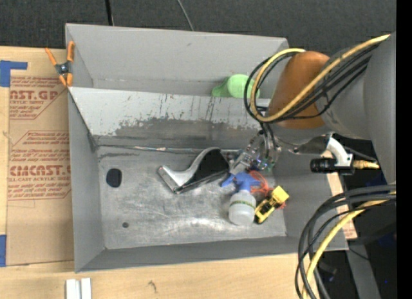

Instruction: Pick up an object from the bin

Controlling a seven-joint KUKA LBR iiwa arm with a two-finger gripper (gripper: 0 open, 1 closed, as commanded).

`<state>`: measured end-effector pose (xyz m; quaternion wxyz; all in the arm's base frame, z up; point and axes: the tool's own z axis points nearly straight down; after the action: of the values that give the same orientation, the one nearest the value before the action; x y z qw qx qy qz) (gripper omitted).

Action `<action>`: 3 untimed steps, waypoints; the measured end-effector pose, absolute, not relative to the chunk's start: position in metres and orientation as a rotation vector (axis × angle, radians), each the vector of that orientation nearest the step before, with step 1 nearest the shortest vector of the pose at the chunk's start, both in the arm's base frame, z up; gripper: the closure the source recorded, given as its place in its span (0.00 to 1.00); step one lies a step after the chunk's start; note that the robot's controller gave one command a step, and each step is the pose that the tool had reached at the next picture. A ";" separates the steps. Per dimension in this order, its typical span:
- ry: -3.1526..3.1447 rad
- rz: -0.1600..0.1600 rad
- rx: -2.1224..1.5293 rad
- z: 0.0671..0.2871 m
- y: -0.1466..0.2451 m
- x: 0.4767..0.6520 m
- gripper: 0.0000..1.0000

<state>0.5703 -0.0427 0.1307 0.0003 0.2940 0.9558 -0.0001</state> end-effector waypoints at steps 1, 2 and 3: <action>3.152 0.004 0.158 0.072 -0.059 0.589 0.00; 3.139 0.002 0.157 0.075 -0.059 0.592 1.00; 3.139 0.002 0.157 0.075 -0.059 0.592 1.00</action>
Offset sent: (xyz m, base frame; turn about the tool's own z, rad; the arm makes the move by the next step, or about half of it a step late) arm 0.0000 0.0000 0.0000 0.0000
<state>0.5917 -0.0590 0.0755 -0.0005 0.0500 0.9987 0.0006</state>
